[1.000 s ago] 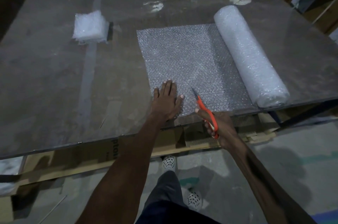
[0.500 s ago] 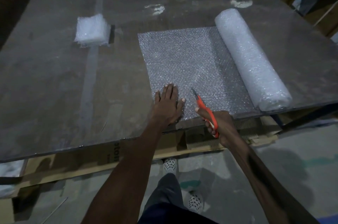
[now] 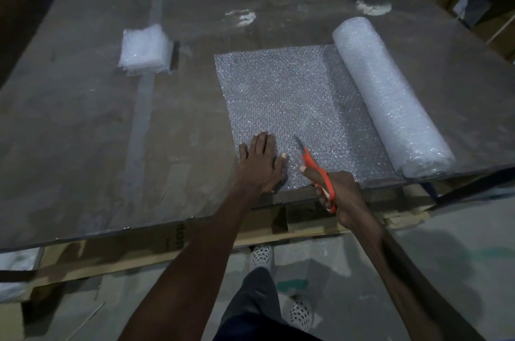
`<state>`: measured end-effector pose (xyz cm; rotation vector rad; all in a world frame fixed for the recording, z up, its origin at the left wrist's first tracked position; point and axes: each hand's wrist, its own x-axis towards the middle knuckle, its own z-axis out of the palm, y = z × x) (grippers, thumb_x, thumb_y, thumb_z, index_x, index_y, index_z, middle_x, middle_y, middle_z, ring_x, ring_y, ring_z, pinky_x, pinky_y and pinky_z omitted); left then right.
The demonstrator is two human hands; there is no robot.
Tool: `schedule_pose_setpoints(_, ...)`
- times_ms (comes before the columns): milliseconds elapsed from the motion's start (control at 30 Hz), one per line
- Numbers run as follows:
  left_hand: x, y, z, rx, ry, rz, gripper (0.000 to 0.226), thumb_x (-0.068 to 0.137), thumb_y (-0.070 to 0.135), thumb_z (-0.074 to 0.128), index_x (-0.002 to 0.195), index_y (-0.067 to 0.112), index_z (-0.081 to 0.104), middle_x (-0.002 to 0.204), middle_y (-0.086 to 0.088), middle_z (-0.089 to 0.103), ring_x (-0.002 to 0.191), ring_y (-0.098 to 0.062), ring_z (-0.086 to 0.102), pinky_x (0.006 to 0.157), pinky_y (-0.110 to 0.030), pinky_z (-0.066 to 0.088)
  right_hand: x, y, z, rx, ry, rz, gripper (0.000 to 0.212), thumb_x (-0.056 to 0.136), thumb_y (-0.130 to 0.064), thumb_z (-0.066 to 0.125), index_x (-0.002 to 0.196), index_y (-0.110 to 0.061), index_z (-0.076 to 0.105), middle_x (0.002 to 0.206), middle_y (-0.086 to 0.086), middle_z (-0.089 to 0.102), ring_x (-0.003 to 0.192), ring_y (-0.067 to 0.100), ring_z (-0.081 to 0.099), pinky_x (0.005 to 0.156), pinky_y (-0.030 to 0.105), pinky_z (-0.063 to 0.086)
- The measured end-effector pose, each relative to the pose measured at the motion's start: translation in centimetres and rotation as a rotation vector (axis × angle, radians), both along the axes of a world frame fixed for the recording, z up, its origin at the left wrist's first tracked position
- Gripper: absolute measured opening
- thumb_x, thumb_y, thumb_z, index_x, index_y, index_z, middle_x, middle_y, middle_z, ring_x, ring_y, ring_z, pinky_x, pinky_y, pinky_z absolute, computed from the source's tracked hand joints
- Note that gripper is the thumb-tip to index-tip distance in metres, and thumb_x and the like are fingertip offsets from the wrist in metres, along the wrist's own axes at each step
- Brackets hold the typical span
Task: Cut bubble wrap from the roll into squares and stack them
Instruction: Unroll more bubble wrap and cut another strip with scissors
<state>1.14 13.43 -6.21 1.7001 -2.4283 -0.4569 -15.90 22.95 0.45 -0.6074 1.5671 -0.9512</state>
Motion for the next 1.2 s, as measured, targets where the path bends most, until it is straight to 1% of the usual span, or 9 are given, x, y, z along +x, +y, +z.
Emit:
schedule_pose_setpoints(67,0.2,-0.8,0.3,-0.035,0.008,0.014,0.069,0.101,0.051,0.016,0.157,0.01,0.019,0.164,-0.012,0.017,0.152,-0.027,0.008,0.121,-0.052,0.002,0.0,0.1,-0.2,-0.005,-0.018,-0.012,0.031,0.076,-0.034,0.088,0.064,-0.013,0.069,0.052,0.004,0.057,0.036,0.01,0.043,0.035,0.017,0.032)
schedule_pose_setpoints(133,0.4,-2.1,0.8,-0.031,0.016,0.029,0.073,0.098,0.05,0.014,0.157,0.007,0.017,0.165,-0.012,0.015,0.153,-0.028,0.008,0.121,-0.05,0.001,0.0,-0.1,-0.4,-0.01,-0.019,-0.013,0.034,0.075,-0.037,0.088,0.067,-0.01,0.069,0.055,0.006,0.056,0.038,0.012,0.043,0.036,0.018,0.032)
schedule_pose_setpoints(200,0.7,-3.7,1.1,-0.034,0.025,0.03,0.069,0.102,0.047,0.017,0.158,0.006,0.016,0.166,-0.013,0.012,0.153,-0.028,0.006,0.121,-0.049,0.001,0.0,-0.4,-0.4,-0.005,-0.011,-0.013,0.039,0.074,-0.042,0.088,0.073,-0.008,0.069,0.057,0.008,0.056,0.039,0.013,0.043,0.037,0.018,0.03)
schedule_pose_setpoints(333,1.2,-6.4,0.8,-0.048,0.005,-0.015,0.062,0.107,0.041,0.026,0.157,0.004,0.017,0.165,-0.016,0.012,0.153,-0.03,0.007,0.122,-0.049,0.004,0.0,-1.3,-0.7,0.004,-0.014,-0.018,0.043,0.071,-0.047,0.089,0.067,-0.011,0.067,0.055,0.007,0.054,0.038,0.013,0.042,0.038,0.019,0.029)
schedule_pose_setpoints(533,1.7,-7.0,-0.4,-0.061,-0.053,-0.067,0.066,0.106,0.047,0.019,0.157,0.007,0.017,0.166,-0.014,0.012,0.153,-0.029,0.007,0.123,-0.049,0.006,-0.1,-1.6,-1.1,0.01,-0.031,-0.024,0.038,0.073,-0.037,0.09,0.069,-0.008,0.067,0.054,0.009,0.051,0.037,0.014,0.039,0.036,0.018,0.028)
schedule_pose_setpoints(733,1.7,-6.9,-0.2,-0.059,-0.069,-0.068,0.065,0.106,0.048,0.019,0.158,0.009,0.014,0.167,-0.013,0.008,0.154,-0.026,0.003,0.123,-0.047,0.002,-0.1,-1.9,-0.3,0.025,-0.037,-0.021,0.038,0.073,-0.04,0.089,0.073,-0.008,0.068,0.053,0.007,0.053,0.037,0.014,0.041,0.036,0.019,0.029)
schedule_pose_setpoints(1000,1.6,-7.0,0.3,-0.031,-0.053,-0.067,0.064,0.107,0.045,0.02,0.158,0.007,0.014,0.166,-0.013,0.008,0.154,-0.028,0.003,0.124,-0.05,0.003,0.1,-3.2,-0.2,0.027,-0.011,-0.015,0.044,0.072,-0.04,0.09,0.054,-0.016,0.059,0.048,0.005,0.05,0.036,0.014,0.038,0.036,0.018,0.026)
schedule_pose_setpoints(1100,1.7,-7.3,0.5,-0.066,-0.063,-0.078,0.067,0.103,0.048,0.019,0.156,0.007,0.021,0.163,-0.014,0.02,0.151,-0.029,0.014,0.121,-0.053,0.009,0.0,-3.2,-0.4,0.02,-0.022,-0.023,0.041,0.071,-0.037,0.091,0.053,-0.016,0.06,0.049,0.006,0.049,0.036,0.014,0.037,0.036,0.018,0.027)
schedule_pose_setpoints(1200,1.7,-8.5,1.0,-0.132,-0.015,-0.067,0.068,0.1,0.051,0.019,0.15,0.007,0.034,0.151,-0.014,0.038,0.139,-0.032,0.033,0.118,-0.054,0.016,0.1,-3.6,-0.2,0.028,-0.019,-0.017,0.039,0.072,-0.04,0.09,0.065,-0.01,0.066,0.053,0.007,0.052,0.038,0.014,0.039,0.037,0.019,0.028)
